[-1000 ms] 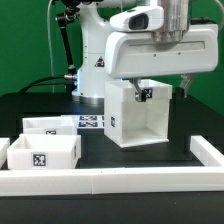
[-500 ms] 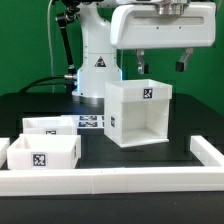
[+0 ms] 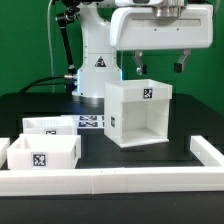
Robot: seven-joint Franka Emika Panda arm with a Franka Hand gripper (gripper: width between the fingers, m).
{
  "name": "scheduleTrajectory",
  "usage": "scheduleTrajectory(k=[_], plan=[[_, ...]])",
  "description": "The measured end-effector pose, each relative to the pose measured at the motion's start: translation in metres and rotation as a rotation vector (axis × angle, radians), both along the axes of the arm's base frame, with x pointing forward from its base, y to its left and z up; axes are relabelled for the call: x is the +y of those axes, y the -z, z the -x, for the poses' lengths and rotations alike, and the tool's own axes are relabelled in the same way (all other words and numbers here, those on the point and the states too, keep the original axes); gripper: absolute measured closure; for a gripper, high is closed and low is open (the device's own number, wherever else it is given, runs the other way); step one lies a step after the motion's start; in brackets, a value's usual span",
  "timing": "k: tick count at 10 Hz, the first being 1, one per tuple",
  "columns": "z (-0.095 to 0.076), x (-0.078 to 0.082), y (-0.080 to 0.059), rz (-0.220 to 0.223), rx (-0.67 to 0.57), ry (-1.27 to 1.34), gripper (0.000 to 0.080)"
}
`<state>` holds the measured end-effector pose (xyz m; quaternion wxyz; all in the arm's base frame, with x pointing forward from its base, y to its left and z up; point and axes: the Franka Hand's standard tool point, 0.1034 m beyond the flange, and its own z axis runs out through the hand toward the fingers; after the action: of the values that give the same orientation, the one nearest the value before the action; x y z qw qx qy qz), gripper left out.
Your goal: Assemble drawer
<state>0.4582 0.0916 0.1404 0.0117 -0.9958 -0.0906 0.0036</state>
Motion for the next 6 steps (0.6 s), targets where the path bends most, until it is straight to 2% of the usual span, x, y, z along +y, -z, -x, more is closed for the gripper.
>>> scheduleTrajectory(k=[2,6], plan=[[0.025,0.008,0.012,0.004,0.006,-0.028,0.015],[0.048,0.018,0.036,-0.001,0.002,-0.056,0.015]])
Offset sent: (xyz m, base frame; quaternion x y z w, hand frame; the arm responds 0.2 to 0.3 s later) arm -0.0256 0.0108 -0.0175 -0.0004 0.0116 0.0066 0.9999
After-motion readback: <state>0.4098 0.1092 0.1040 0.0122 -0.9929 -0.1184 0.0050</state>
